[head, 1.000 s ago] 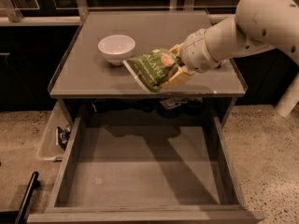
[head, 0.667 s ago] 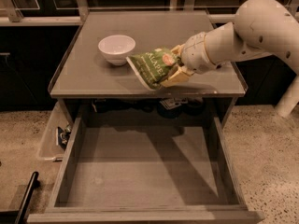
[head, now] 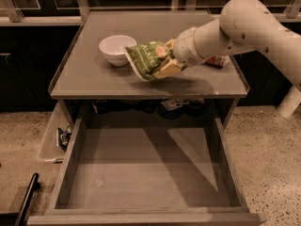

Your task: Pick green jalapeno chip bag from top drawer and place on counter

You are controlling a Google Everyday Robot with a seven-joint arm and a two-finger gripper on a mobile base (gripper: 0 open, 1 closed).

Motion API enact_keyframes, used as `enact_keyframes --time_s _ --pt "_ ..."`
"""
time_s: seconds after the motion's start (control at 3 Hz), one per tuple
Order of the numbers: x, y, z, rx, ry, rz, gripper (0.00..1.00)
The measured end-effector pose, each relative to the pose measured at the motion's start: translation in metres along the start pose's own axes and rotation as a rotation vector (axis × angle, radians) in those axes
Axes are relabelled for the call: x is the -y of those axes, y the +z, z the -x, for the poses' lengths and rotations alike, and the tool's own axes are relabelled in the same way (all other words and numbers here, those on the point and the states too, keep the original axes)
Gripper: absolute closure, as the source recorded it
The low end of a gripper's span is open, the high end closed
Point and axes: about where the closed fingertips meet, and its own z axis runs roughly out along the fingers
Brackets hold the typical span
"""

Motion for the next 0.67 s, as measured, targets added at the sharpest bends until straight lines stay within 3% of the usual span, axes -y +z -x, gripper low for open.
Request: enact_keyframes --time_s 0.67 --pt "0.036 0.013 0.008 0.008 0.046 -0.039 1.0"
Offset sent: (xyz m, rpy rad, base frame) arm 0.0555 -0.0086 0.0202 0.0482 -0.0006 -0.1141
